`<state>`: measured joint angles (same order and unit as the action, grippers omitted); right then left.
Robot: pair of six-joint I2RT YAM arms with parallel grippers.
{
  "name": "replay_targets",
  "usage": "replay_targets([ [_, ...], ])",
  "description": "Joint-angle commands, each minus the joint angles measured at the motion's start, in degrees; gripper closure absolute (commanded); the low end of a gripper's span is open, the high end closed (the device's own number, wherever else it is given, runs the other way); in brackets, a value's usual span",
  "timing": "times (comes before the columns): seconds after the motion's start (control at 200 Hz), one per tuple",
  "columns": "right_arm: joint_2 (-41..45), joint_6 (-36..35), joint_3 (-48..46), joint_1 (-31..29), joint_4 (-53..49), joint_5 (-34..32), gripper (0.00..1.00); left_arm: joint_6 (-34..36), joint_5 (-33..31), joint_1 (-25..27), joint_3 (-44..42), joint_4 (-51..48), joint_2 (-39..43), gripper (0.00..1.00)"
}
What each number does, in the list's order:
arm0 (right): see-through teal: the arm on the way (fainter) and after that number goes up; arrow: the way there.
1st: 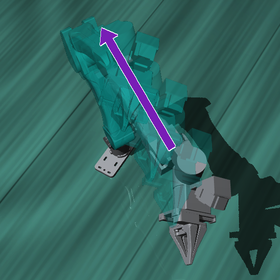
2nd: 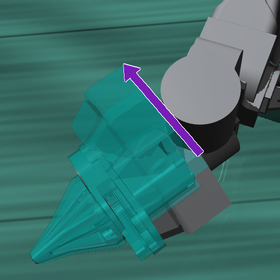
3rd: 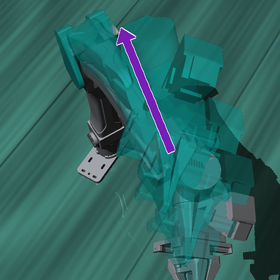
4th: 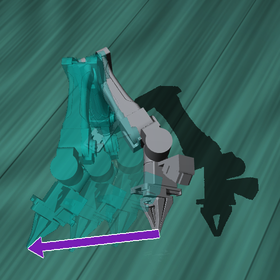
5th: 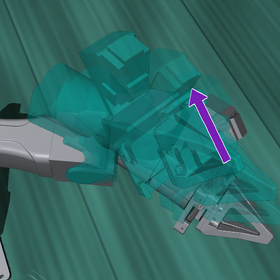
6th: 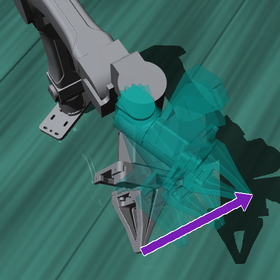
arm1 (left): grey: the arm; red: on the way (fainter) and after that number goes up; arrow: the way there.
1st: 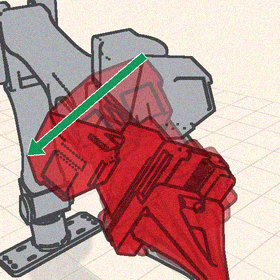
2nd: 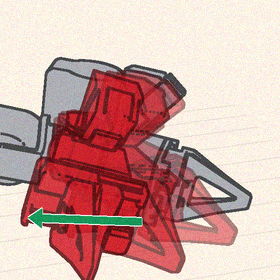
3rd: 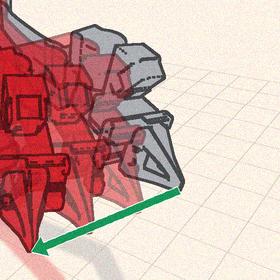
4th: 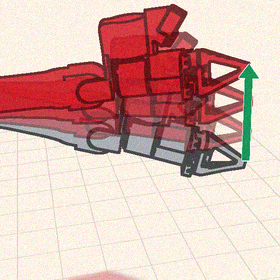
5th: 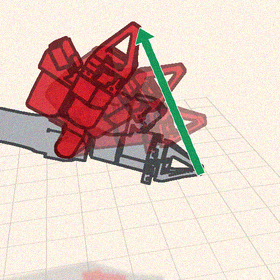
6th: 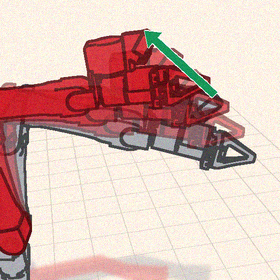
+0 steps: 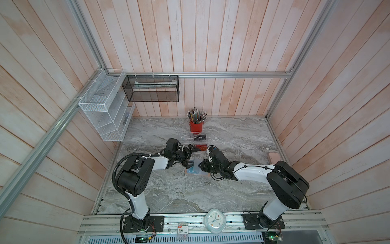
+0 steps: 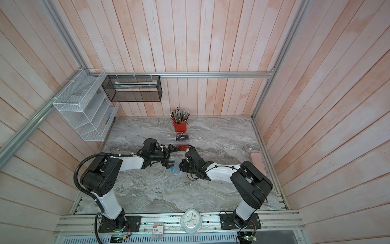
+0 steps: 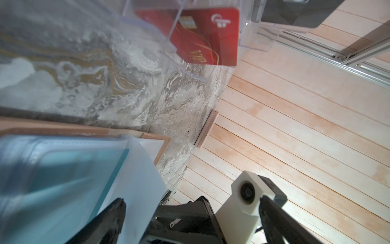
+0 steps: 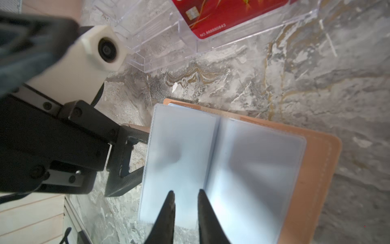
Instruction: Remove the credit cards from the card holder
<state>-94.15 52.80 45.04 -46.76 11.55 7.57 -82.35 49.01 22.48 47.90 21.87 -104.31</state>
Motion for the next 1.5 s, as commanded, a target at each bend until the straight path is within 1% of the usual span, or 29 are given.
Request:
replay_targets([
  [0.0, 1.8, 0.1, -1.1, 0.3, -1.5, -1.1, 0.74, -0.3, -0.9, 0.2, 1.3, 0.6, -0.8, 0.00],
  [0.045, 2.4, 0.3, -1.4, 0.3, -1.9, -1.6, 0.73, -0.3, -0.9, 0.2, 1.3, 0.5, -0.8, 0.00],
  [0.175, 5.0, 0.2, -2.8, 0.4, -3.4, -2.4, 0.63, -0.4, -1.0, 0.4, 1.3, 0.5, -0.7, 0.00],
  [0.27, 9.1, 0.6, -5.3, 0.4, -4.3, -3.7, 0.48, -0.6, -1.0, 0.7, 1.7, 0.5, -0.9, 0.00],
  [0.32, 11.4, 0.6, -6.4, 0.5, -5.5, -4.9, 0.36, -0.7, -1.1, 1.0, 1.9, 0.5, -0.8, 0.00],
  [0.375, 13.8, 0.7, -7.5, 1.0, -7.1, -6.0, 0.25, -1.0, -1.2, 1.4, 2.1, 0.5, -0.9, 0.00],
  [0.46, 17.4, 0.4, -9.3, 2.3, -9.1, -6.5, 0.14, -1.5, -1.7, 2.2, 2.4, 0.7, -0.9, 0.00],
  [0.51, 19.3, 0.3, -10.2, 2.9, -10.3, -7.2, 0.12, -1.7, -2.0, 2.7, 2.7, 0.8, -1.1, 0.00],
  [0.535, 20.2, 0.3, -10.5, 3.1, -11.0, -7.7, 0.10, -1.8, -2.1, 3.1, 2.9, 0.8, -1.2, 0.00],
  [0.63, 23.2, 0.2, -12.0, 3.4, -12.1, -10.2, 0.08, -2.2, -2.4, 4.2, 3.5, 1.0, -2.1, 0.00],
  [0.665, 23.8, 0.2, -12.2, 3.7, -12.7, -10.6, 0.05, -2.4, -2.6, 4.4, 3.5, 1.4, -2.4, 0.00],
  [0.79, 25.1, 0.5, -13.4, 4.8, -12.2, -9.4, 0.05, -3.3, -3.0, 5.2, 3.3, 2.8, -3.8, 0.00],
  [0.91, 25.8, 0.0, -15.7, 5.8, -7.7, -5.4, 0.05, -3.8, -3.6, 5.8, 2.9, 3.8, -5.0, 0.00],
  [1.055, 24.6, -2.2, -15.4, 6.1, -5.9, -1.0, 0.04, -4.4, -3.8, 6.5, 2.7, 4.8, -6.2, 0.00],
  [1.135, 23.8, -1.4, -16.0, 6.3, -3.6, 0.7, 0.05, -4.5, -3.9, 6.5, 2.6, 4.9, -6.5, 0.00],
  [1.205, 22.9, -0.3, -17.0, 7.1, 0.1, 4.5, 0.05, -4.9, -3.8, 6.5, 2.1, 5.7, -6.7, 0.00],
  [1.245, 22.3, 0.5, -17.6, 7.6, 2.2, 6.8, 0.05, -5.2, -3.7, 6.4, 1.7, 6.1, -6.7, 0.00],
  [1.305, 21.0, 1.4, -17.9, 7.8, 3.6, 8.0, 0.06, -5.5, -3.7, 6.1, 1.0, 6.7, -6.4, 0.00],
  [1.425, 18.0, -1.1, -16.4, 7.9, 5.0, 12.6, 0.08, -5.0, -3.2, 5.1, 0.5, 6.2, -5.5, 0.00],
  [1.495, 17.2, -0.8, -16.5, 7.9, 7.2, 14.2, 0.09, -4.7, -3.1, 4.1, 0.1, 5.9, -4.5, 0.00],
])
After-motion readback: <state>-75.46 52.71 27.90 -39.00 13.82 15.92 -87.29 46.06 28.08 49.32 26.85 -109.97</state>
